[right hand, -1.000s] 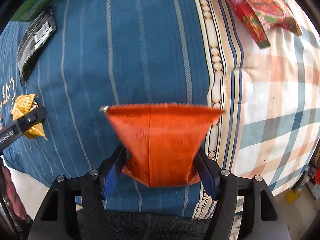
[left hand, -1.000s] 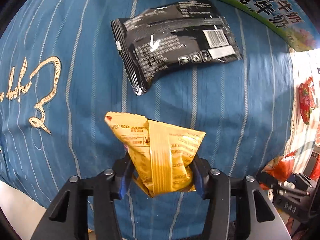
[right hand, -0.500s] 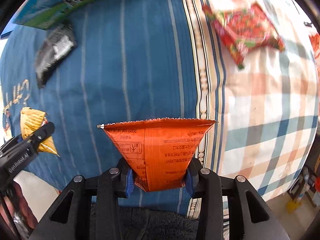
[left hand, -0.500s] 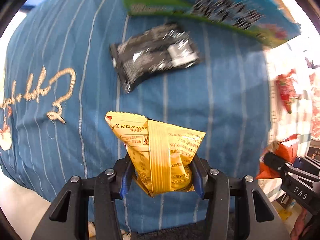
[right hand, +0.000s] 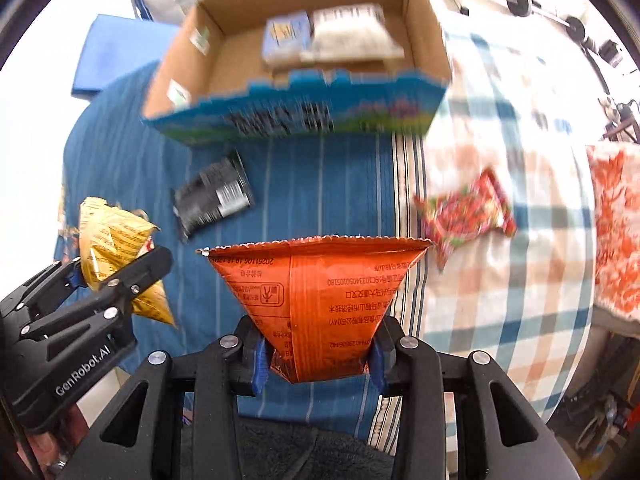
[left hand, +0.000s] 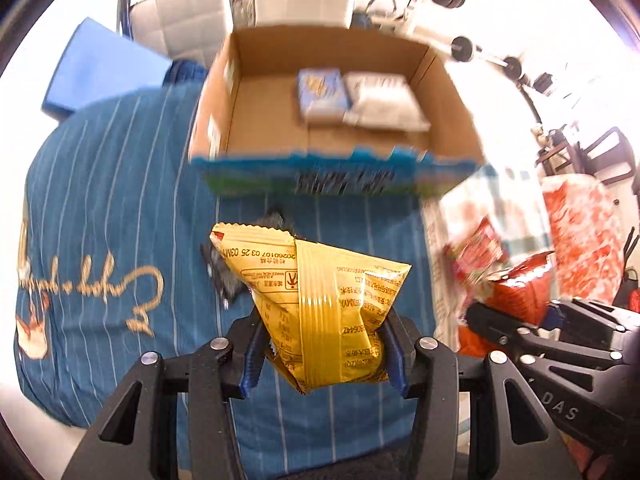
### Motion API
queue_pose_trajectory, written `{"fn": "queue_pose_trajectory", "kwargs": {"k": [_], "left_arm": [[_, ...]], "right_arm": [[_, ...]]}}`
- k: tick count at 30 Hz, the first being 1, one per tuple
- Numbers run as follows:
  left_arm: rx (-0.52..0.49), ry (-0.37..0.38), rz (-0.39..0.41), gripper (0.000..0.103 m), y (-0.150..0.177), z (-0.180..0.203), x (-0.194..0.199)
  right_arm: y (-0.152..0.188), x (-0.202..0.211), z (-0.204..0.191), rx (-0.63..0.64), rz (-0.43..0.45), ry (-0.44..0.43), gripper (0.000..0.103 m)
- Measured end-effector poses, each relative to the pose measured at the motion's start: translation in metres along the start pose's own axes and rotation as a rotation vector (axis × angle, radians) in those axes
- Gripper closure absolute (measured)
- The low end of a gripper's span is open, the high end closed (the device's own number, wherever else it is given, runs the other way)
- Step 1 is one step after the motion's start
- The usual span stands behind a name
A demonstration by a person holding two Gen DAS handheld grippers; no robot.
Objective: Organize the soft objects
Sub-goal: 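Lower both packs into the box beside the others and open both tools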
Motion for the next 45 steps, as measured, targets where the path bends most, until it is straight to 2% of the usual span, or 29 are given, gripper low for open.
{"fn": "queue_pose_trajectory", "kwargs": {"k": [6, 12, 23, 30, 36, 41, 45], "left_arm": [[-0.015, 0.019, 0.073, 0.057, -0.046, 0.01, 0.026], [-0.028, -0.001, 0.115, 0.057, -0.083, 0.011, 0.033], [-0.014, -0.014, 0.134, 0.057, -0.14, 0.0, 0.022], [0.021, -0.026, 0.047, 0.057, -0.193, -0.02, -0.028], [0.054, -0.053, -0.084, 0.057, -0.237, -0.04, -0.099], [0.088, -0.073, -0.202, 0.056, -0.251, -0.051, -0.156], [0.077, -0.111, -0.249, 0.056, -0.253, -0.054, -0.184]], "right_arm": [[-0.036, 0.03, -0.008, 0.012, 0.071, -0.011, 0.063], [-0.073, 0.046, -0.012, 0.029, 0.113, -0.006, 0.063], [-0.136, 0.048, -0.004, 0.03, 0.136, 0.006, 0.063], [-0.193, 0.012, 0.017, -0.012, 0.102, 0.04, 0.063], [-0.238, -0.048, 0.04, -0.055, 0.004, 0.068, 0.063], [-0.251, -0.102, 0.047, -0.042, -0.098, 0.093, 0.063], [-0.248, -0.135, 0.045, -0.02, -0.171, 0.106, 0.063]]}}
Point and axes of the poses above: each gripper's, at about its wrist camera, not at the fingertips, and x roughly against the way its jaws point, z to its right, y to its underside, the point moved 4 cm from there along -x, roughly the way its jaws point, and after that the axes turned 4 degrees about x, right-handed, at the moved point
